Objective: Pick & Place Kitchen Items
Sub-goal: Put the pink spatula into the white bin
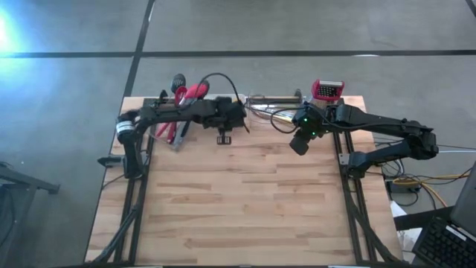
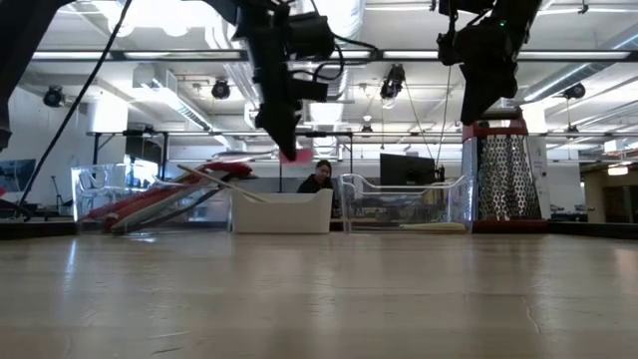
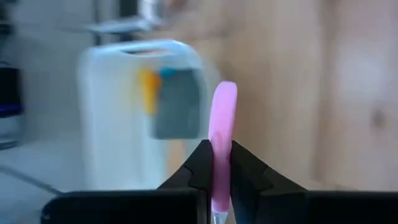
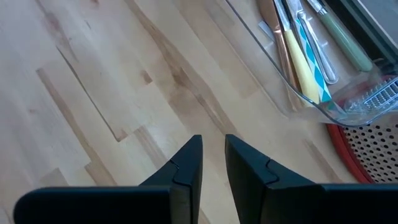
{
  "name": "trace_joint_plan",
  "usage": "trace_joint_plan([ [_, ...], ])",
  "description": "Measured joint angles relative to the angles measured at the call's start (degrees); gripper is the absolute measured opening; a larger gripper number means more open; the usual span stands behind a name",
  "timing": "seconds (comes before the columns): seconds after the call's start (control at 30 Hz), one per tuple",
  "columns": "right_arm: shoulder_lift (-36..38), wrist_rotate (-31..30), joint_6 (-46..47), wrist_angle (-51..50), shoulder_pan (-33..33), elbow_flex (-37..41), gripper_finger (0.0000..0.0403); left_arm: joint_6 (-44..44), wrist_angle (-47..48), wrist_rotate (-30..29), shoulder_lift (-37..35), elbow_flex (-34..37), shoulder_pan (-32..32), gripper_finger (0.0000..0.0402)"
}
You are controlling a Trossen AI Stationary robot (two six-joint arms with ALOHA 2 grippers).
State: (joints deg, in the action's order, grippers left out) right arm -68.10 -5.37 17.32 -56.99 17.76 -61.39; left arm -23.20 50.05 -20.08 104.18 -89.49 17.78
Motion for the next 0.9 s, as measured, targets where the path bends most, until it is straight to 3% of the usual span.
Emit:
trace_joint_plan([
  [0.17, 0.0, 0.0, 0.1, 0.0, 0.0, 0.0, 0.0067, -2.2, -0.6, -2.3, 0.0, -3.7, 3.2, 0.0028],
  [0.43, 0.0, -0.2, 0.1, 0.2, 0.0, 0.0, 0.0077, -7.0, -7.4, -1.5, 1.1, -3.2, 8.6, 0.0028],
  [0.7, 0.0, -0.2, 0.0, 0.2, 0.0, 0.0, 0.0075, -9.6, -10.7, -0.2, 8.3, -6.7, 9.9, 0.0028],
  [0.9, 0.0, -0.2, 0.0, 0.3, 0.0, 0.0, 0.0066, -9.8, -4.0, -3.7, 16.3, -14.5, 11.1, 0.0028],
])
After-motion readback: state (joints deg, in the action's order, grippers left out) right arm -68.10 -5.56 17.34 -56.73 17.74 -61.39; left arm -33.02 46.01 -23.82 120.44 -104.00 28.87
